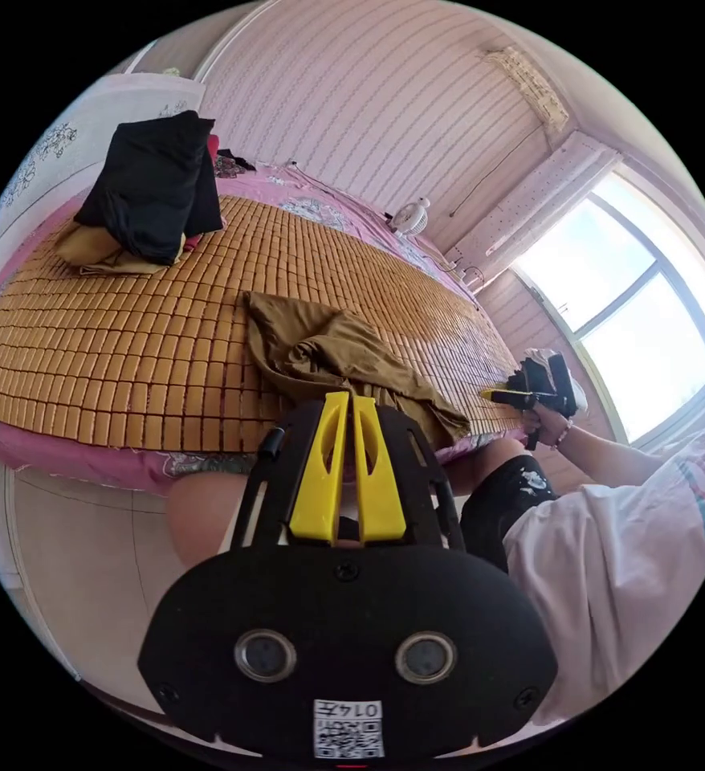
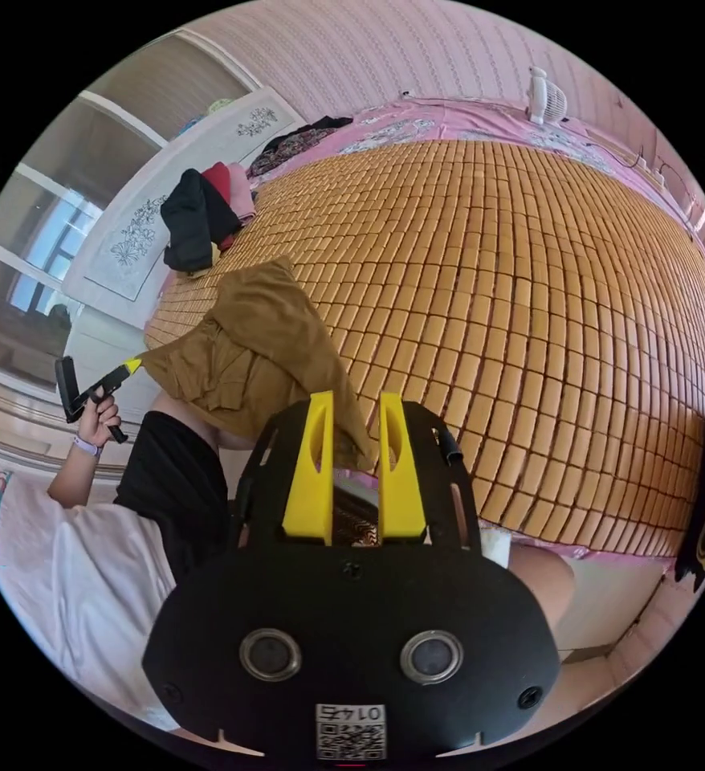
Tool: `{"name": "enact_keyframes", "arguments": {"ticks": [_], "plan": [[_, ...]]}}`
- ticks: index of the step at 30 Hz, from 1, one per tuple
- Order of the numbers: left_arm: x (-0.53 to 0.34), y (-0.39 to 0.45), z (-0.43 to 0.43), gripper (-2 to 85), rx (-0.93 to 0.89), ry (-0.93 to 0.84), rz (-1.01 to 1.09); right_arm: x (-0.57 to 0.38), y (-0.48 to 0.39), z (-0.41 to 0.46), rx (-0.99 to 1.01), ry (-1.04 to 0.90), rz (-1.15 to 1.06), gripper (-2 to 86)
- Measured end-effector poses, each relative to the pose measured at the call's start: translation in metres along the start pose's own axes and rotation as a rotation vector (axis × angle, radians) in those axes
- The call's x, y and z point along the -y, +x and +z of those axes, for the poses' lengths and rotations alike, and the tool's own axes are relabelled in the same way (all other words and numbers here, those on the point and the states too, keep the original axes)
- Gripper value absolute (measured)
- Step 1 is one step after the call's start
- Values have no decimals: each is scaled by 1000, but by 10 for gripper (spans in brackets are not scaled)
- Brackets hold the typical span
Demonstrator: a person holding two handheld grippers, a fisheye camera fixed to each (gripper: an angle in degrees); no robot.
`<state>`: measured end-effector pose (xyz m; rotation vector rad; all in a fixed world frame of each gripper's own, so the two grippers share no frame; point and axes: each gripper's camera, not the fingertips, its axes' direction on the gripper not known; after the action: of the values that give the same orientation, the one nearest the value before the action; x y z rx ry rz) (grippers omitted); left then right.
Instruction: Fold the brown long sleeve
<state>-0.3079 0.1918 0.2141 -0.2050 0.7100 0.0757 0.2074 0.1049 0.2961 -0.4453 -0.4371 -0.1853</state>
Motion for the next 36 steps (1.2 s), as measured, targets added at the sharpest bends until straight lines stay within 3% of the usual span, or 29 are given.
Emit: {"name": "enact_keyframes", "arguments": {"ticks": [8, 10, 11, 16, 20, 23, 33, 36], "plan": [[6, 16, -25, -10, 17, 18, -12, -31, -47, 37, -212, -233, -212, 125], [4, 19, -34, -10, 39, 17, -11, -36, -46, 46, -334, -276, -192, 105], [4, 20, -37, -10, 45, 17, -10, -40, -46, 41, -399, -248, -199, 42], [10, 28, -82, -10, 67, 77, 19, -58, -22, -4, -213, -190, -167, -6], [38, 40, -124, -10, 81, 125, 97, -69, 31, -87, 92, 118, 119, -7], [70, 67, -176, -10, 133, 213, 202, -66, 50, -151, 287, 330, 183, -3], [95, 151, -402, -10, 73, 807, 300, -96, -10, -430, 511, 1068, -194, -1], [79, 183, -439, -10, 96, 890, 356, -113, -41, -487, 303, 1097, -296, -1]]}}
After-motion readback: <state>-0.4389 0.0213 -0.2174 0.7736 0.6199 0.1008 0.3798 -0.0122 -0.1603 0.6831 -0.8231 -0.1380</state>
